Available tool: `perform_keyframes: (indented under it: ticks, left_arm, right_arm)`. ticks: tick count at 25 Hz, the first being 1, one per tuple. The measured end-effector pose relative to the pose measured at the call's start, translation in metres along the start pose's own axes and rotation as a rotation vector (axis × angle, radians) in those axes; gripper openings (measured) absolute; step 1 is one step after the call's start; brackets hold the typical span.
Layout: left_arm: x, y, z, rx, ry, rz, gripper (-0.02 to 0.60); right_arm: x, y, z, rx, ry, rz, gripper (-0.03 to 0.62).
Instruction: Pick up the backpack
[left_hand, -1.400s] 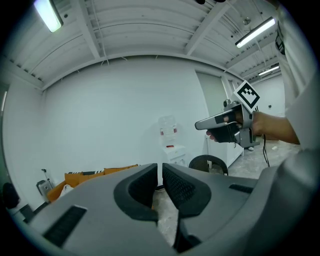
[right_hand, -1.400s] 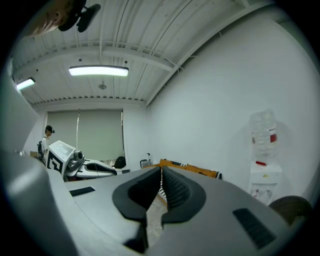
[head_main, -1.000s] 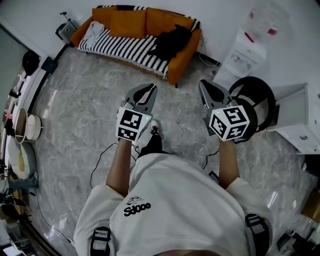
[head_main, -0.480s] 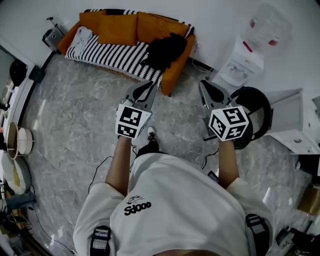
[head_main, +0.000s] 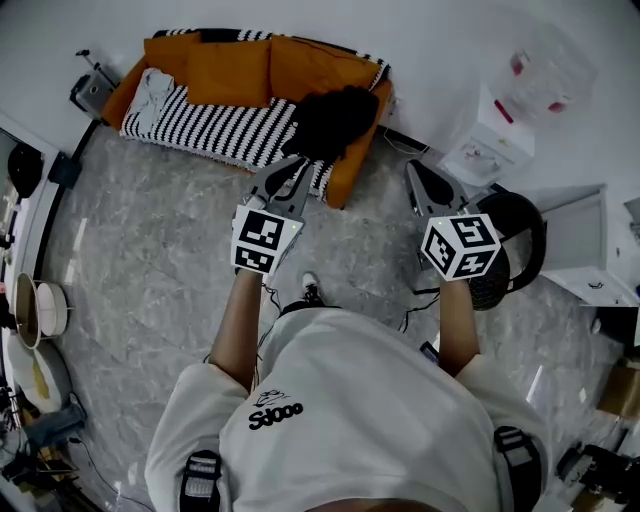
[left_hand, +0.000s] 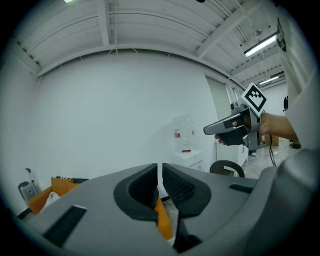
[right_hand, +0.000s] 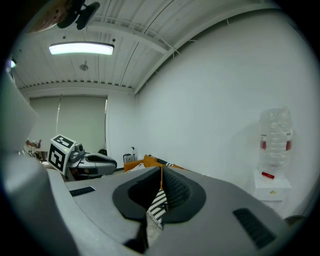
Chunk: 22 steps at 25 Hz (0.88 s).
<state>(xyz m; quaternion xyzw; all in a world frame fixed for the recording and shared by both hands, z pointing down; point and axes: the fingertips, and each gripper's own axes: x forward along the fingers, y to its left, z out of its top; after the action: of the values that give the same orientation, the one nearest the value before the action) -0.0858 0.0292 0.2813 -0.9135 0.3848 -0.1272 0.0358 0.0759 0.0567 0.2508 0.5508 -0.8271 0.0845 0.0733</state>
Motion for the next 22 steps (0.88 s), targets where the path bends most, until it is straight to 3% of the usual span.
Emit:
perform_keyframes:
  ticks: [15,22]
  left_arm:
    - [0.082,0.106,-0.035,-0.016,0.041,-0.085,0.044]
    - [0.124,0.140,-0.061,-0.040,0.083,-0.081,0.046]
  right_arm:
    - [0.126,-0.025,0.007,0.013,0.018,-0.078,0.035]
    - [0.166,-0.048,-0.005,0.058,0.033,-0.085,0.037]
